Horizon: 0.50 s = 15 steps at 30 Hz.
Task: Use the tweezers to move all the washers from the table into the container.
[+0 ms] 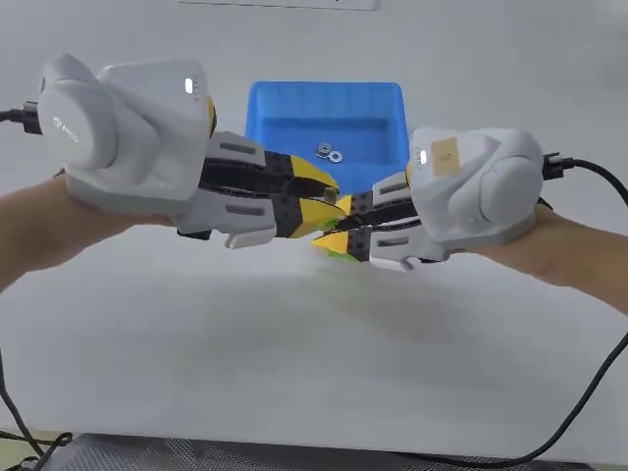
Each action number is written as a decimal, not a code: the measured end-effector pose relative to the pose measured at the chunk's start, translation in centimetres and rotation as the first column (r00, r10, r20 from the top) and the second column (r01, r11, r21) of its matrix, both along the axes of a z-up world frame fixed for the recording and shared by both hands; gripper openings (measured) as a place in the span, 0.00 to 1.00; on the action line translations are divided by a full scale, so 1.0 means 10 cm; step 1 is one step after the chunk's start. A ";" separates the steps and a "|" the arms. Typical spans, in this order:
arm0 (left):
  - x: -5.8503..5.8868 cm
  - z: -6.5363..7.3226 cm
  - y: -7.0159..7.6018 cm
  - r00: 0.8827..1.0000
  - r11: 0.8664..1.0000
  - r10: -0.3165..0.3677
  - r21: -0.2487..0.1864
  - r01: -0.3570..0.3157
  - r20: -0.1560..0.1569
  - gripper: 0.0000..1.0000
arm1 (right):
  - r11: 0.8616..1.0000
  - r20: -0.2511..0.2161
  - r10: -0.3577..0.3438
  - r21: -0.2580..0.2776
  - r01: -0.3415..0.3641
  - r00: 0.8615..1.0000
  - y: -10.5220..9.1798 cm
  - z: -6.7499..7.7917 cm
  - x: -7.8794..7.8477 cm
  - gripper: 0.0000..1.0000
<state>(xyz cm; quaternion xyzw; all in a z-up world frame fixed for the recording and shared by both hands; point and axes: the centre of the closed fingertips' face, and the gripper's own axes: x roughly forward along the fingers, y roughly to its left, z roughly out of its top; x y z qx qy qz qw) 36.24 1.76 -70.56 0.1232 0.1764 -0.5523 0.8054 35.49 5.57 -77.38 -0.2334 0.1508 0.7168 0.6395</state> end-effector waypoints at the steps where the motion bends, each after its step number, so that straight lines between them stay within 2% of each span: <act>1: 0.00 0.00 0.00 1.000 1.000 -0.001 -0.003 0.001 -0.003 0.15 | 1.000 -0.001 -0.002 0.002 0.002 1.000 0.00 0.01 0.00 0.09; 6: -0.01 0.02 0.04 1.000 1.000 0.011 -0.001 -0.011 -0.014 0.20 | 1.000 -0.003 -0.008 0.010 0.008 1.000 0.00 0.05 0.00 0.09; 8: -0.01 0.04 0.11 1.000 1.000 0.029 0.006 -0.029 -0.003 0.22 | 1.000 -0.004 -0.010 0.012 0.010 1.000 0.00 0.08 0.01 0.09; 10: -0.03 0.04 0.16 0.999 0.999 0.038 0.010 -0.038 -0.014 0.23 | 1.000 -0.012 -0.019 0.021 0.019 1.000 -0.01 0.11 0.05 0.09; 12: -0.04 0.03 0.25 0.998 0.998 0.062 0.024 -0.061 -0.012 0.25 | 0.998 -0.031 -0.041 0.038 0.042 0.999 -0.01 0.17 0.08 0.09; 14: -0.06 0.04 0.34 0.994 0.994 0.105 0.020 -0.104 -0.041 0.27 | 0.997 -0.047 -0.053 0.049 0.055 0.997 -0.02 0.23 0.10 0.09; 15: -0.06 0.09 0.38 0.989 0.990 0.139 -0.013 -0.140 -0.053 0.28 | 0.996 -0.057 -0.059 0.057 0.062 0.997 -0.03 0.26 0.11 0.09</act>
